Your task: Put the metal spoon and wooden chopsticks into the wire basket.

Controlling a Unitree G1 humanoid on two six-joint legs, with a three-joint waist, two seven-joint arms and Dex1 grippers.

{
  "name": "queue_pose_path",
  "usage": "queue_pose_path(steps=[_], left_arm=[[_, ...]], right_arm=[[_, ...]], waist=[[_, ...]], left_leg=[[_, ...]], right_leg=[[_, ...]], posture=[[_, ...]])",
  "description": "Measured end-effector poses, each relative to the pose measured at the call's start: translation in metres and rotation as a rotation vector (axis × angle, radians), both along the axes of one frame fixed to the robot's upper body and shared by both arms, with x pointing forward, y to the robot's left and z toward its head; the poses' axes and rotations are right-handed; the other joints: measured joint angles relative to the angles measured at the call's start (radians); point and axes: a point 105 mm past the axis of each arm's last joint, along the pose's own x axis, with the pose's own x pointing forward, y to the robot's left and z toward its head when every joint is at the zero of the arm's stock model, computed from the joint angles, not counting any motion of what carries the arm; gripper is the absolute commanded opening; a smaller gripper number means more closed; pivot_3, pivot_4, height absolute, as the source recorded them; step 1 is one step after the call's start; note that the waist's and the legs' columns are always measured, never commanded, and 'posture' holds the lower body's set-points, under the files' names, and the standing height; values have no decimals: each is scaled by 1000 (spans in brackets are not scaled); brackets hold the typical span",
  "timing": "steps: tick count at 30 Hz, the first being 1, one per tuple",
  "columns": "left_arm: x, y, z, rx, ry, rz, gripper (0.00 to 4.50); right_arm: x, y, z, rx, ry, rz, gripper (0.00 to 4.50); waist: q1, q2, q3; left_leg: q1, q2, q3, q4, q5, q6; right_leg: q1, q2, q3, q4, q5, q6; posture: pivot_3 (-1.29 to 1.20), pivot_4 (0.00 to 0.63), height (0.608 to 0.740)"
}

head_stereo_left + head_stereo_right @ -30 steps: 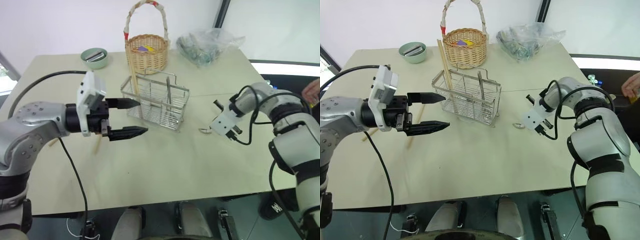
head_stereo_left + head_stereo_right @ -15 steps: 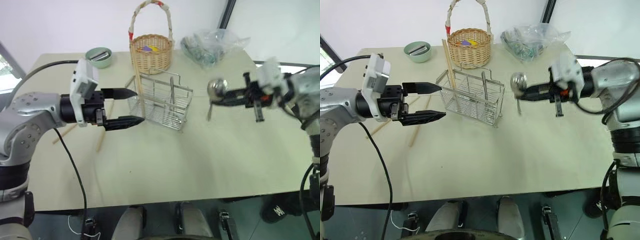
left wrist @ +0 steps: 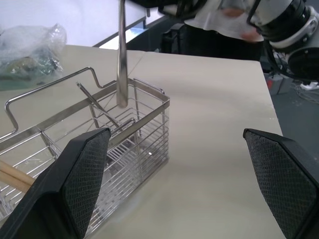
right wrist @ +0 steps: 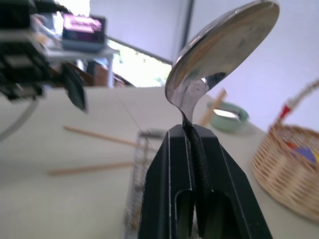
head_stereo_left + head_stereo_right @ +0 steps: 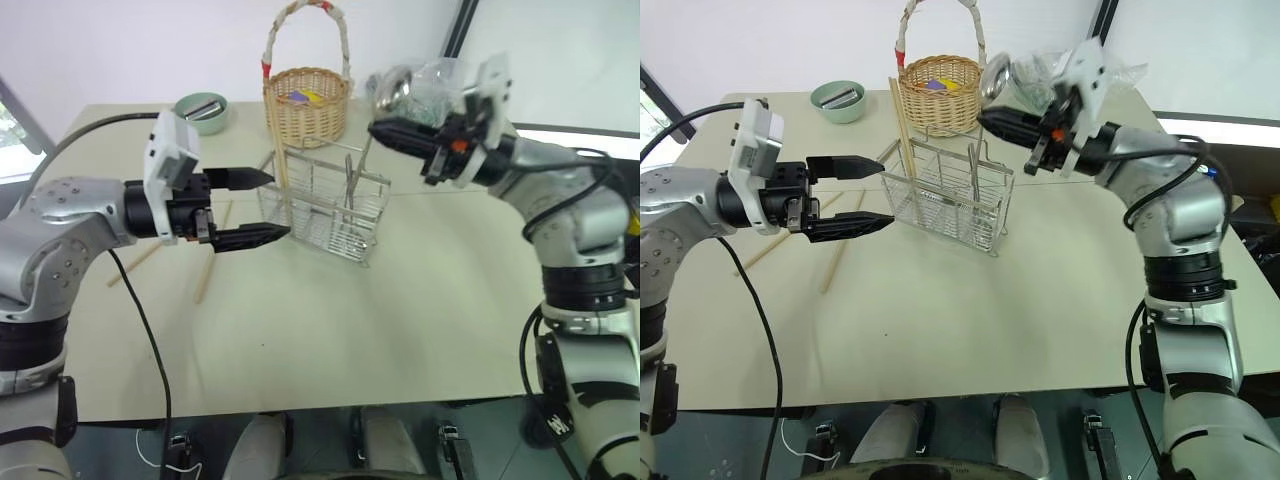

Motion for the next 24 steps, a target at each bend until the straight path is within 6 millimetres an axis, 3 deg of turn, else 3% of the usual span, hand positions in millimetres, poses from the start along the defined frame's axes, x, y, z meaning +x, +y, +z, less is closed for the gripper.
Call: queue_pose_path(steps=[1,4,7,11,16,20,24], left_arm=[[0,1,2,-3,-8,7,4500],[0,4,6,-9,-24,24,4500],[-1,5,7,-8,-27,31,4500],[-1,9,9,-9,-30,56,4500],[7,29,6,-6,-17,145,4500],[29,78,9,5,-37,350,4500],[51,135,4,33,-13,541,4500]], right_arm=[[2,1,-11,-23,21,-8,37],[3,2,-29,-60,62,-15,949],[3,2,-30,-64,58,-16,2400],[6,1,-20,-14,61,-33,2400],[4,-14,27,129,37,-34,2400],[-12,-39,56,234,57,15,2400],[-42,-51,73,266,52,109,2400]], waist=[[0,0,0],[-1,0,0],[-1,0,0],[-1,0,0],[-1,0,0],[2,0,0],[2,0,0]], left_leg=[[0,0,0,0,0,0],[0,0,0,0,0,0],[1,0,-1,0,0,0],[1,0,-1,0,0,0],[1,0,-1,0,0,0],[1,0,-1,-1,0,0],[1,0,0,-2,0,1]], right_leg=[[0,0,0,0,0,0],[0,1,0,1,0,0],[1,1,0,1,0,0],[0,1,0,1,0,0],[0,2,0,1,0,0],[0,1,-1,1,0,0],[0,1,-1,1,0,0]], posture=[[0,150,681],[0,150,681],[0,150,681],[0,150,681],[0,150,681],[0,150,681],[0,150,681]])
